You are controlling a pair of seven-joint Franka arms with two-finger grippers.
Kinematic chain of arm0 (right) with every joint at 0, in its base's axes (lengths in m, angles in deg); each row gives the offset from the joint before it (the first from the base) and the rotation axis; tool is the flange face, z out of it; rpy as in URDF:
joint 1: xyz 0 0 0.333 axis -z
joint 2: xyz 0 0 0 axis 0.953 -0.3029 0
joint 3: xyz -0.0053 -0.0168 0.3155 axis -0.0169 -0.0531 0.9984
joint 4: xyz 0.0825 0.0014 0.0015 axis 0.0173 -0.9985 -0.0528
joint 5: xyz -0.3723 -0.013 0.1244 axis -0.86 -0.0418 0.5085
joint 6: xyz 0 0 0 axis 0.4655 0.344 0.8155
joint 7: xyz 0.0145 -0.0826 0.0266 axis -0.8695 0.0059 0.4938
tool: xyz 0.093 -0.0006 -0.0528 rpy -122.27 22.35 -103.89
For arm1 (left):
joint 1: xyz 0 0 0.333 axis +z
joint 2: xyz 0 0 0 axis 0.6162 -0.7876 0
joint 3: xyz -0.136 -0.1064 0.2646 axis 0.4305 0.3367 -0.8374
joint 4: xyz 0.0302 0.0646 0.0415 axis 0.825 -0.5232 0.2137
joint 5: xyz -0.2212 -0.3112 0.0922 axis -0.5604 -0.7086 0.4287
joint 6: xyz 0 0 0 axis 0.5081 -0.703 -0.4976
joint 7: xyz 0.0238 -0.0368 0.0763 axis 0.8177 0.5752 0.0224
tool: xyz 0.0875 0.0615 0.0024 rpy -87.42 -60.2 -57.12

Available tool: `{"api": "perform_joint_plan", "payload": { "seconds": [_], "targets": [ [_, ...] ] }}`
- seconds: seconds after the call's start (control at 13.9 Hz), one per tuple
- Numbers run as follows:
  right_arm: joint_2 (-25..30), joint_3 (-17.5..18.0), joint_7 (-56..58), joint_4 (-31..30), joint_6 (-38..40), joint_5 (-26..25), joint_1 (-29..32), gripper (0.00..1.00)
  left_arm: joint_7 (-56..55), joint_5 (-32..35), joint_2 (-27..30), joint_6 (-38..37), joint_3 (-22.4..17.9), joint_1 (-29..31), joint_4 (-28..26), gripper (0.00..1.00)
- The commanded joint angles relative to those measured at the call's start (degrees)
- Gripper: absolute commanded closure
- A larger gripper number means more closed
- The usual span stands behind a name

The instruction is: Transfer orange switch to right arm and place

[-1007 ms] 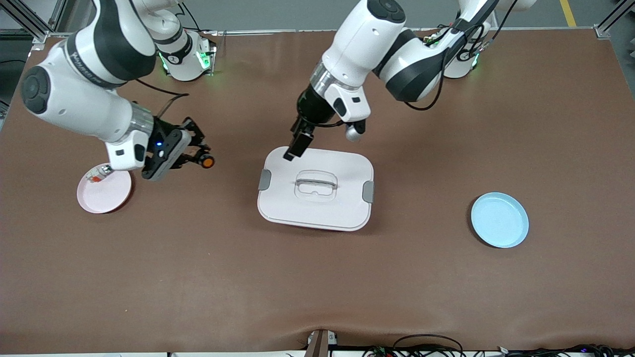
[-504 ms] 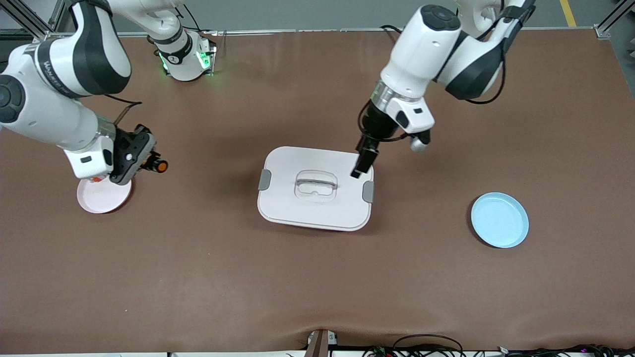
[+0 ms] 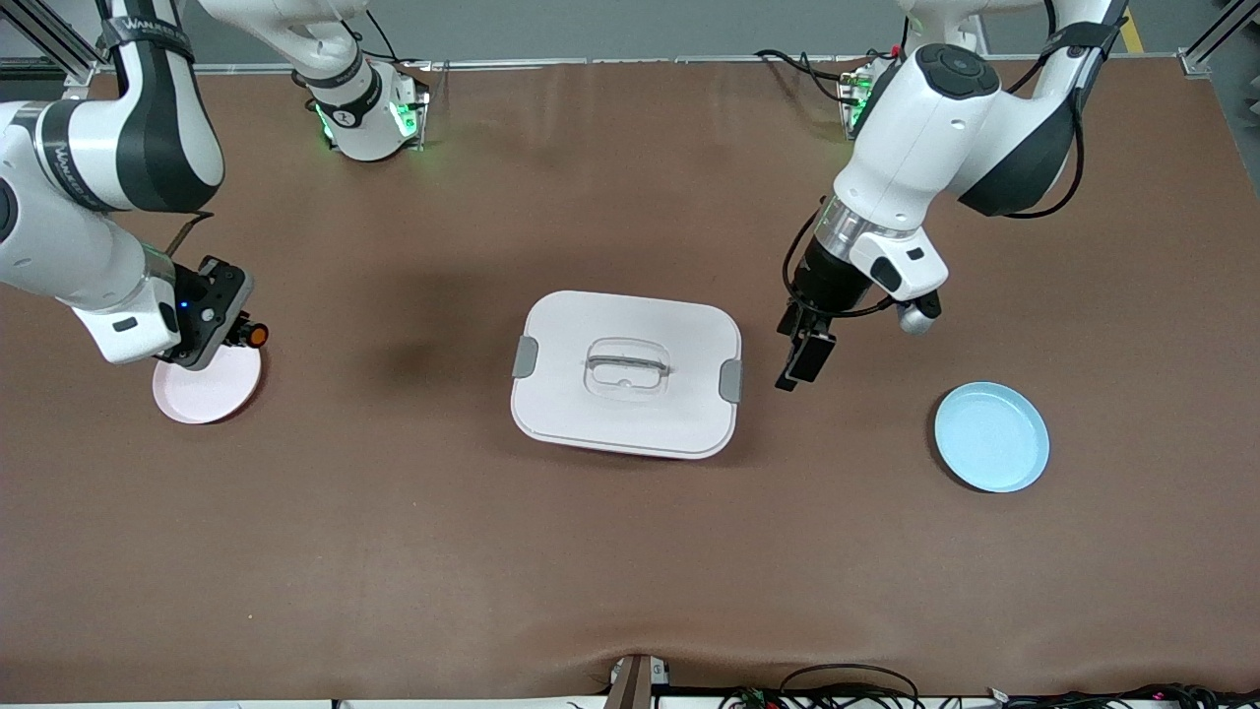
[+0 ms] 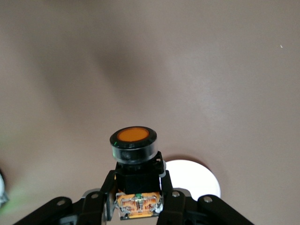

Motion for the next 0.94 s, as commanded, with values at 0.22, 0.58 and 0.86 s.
{"api": "perform_joint_plan", "payload": {
  "seconds": [0.22,0.58,0.86],
  "targets": [
    [0.2,0.8,12.3,-9.7,-16.3,-3.4,8.4,1.00,0.4,0.2,1.4,-0.1,0.1,0.8,-1.6,0.00],
    [-1.8,0.8,18.6,-12.3,-21.6,-5.1,12.5,1.00,1.4,1.2,0.7,-0.4,0.3,5.8,-3.0,0.00],
    [-6.1,0.8,23.7,-12.5,-26.4,-6.5,15.7,1.00,10.8,-1.3,2.9,-0.5,0.3,7.6,-7.9,0.00]
  ]
}}
